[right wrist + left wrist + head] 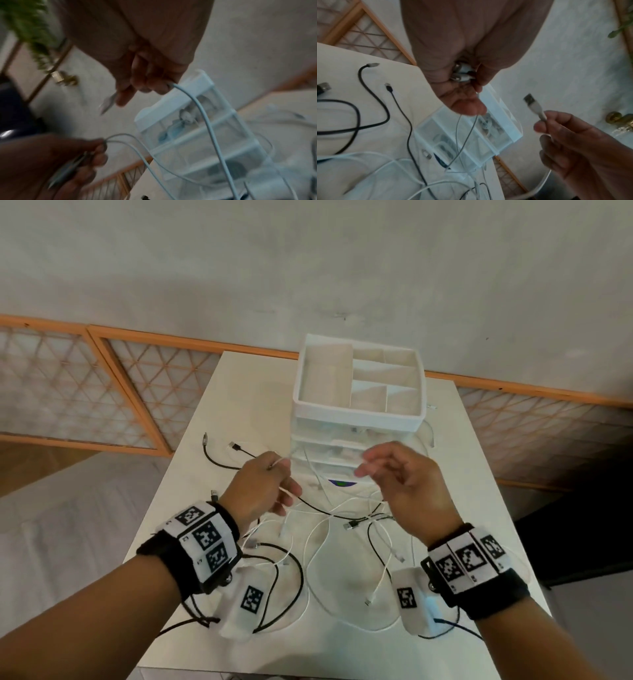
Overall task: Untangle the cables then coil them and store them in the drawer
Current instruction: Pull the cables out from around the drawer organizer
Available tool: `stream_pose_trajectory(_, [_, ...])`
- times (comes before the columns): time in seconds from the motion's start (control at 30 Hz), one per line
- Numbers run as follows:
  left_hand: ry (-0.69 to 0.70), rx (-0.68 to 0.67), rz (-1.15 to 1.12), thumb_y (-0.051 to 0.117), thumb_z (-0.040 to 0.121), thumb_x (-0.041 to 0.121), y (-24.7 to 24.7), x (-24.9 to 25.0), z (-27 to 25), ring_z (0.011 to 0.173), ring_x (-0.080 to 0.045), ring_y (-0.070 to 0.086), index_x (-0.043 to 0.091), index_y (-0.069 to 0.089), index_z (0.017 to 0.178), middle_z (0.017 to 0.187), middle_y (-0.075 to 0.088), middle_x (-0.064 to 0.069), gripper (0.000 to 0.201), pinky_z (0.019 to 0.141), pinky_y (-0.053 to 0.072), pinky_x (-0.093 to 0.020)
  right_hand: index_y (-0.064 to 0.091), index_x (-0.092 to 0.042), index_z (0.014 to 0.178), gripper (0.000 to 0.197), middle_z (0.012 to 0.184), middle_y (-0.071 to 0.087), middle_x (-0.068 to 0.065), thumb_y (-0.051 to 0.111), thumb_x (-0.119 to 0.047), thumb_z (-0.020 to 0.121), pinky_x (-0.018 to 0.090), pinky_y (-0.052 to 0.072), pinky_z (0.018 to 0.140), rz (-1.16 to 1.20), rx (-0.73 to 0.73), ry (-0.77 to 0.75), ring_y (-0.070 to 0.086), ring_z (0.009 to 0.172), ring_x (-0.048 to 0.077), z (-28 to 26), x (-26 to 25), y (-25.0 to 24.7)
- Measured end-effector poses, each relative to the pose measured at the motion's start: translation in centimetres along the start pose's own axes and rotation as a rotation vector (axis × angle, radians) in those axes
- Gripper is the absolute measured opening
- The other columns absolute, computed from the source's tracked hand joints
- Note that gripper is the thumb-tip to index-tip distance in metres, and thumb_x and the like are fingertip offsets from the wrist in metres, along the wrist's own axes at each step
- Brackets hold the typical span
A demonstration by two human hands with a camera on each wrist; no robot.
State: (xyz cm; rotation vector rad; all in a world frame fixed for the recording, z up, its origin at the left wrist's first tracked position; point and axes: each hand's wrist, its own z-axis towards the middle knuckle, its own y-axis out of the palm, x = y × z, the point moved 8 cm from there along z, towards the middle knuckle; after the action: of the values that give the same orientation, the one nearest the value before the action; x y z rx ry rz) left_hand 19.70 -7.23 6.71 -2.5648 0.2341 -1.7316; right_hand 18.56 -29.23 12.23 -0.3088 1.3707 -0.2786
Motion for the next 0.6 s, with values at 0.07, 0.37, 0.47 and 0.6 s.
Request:
stream_pose_trajectory(0.07, [0.022, -0.051, -0.069, 0.042, 0.105, 0.019, 0.1, 1.4, 0.0, 0.068, -0.027, 0.064, 0.011, 0.051, 0.087, 0.085, 0.074, -0.015, 0.022, 0.064, 0.051, -0.036, 0.078, -0.014, 0.09, 0.015, 0.083, 0.077, -0.004, 0.069, -0.001, 0.089, 0.015, 0.045, 0.062, -0.19, -0.231, -0.057, 0.062, 0.061, 0.002, -0.3, -1.4, 2.4])
stream_pose_trajectory(0.37, [0.079, -0.31, 0.308, 0.036, 0.106, 0.036, 4.2, 3.0, -1.8, 0.046, -0.016, 0.044, 0.013, 0.051, 0.088, 0.061, 0.047, -0.004, 0.032, 0.042, 0.044, -0.025, 0.058, -0.01, 0.086, 0.025, 0.069, 0.061, -0.002, 0.082, -0.006, 0.077, 0.012, 0.041, 0.056, -0.155, -0.231, -0.027, 0.05, 0.053, 0.002, 1.3, -2.9, 4.8])
stream_pose_trajectory(0.47, [0.113, -0.259, 0.284, 0.042, 0.104, 0.039, 2.4, 4.6, -2.0, 0.043, -0.009, 0.03, 0.019, 0.055, 0.081, 0.059, 0.044, 0.002, 0.032, 0.041, 0.023, -0.02, 0.065, -0.011, 0.081, 0.021, 0.061, 0.057, -0.003, 0.084, -0.02, 0.078, 0.016, 0.039, 0.052, -0.181, -0.172, 0.048, 0.045, 0.05, 0.006, 1.9, -1.0, 3.0])
stream_pose_trajectory(0.6, [0.22, -0.192, 0.069, 0.059, 0.091, 0.044, -1.2, 9.2, -3.2, 0.044, -0.008, 0.026, 0.02, 0.056, 0.078, 0.054, 0.038, 0.009, 0.028, 0.042, 0.022, -0.023, 0.076, -0.01, 0.081, 0.036, 0.072, 0.064, 0.006, 0.063, -0.042, 0.093, 0.025, 0.042, 0.065, -0.668, -0.178, 0.288, 0.058, 0.072, 0.023, 1.6, 7.2, -0.4])
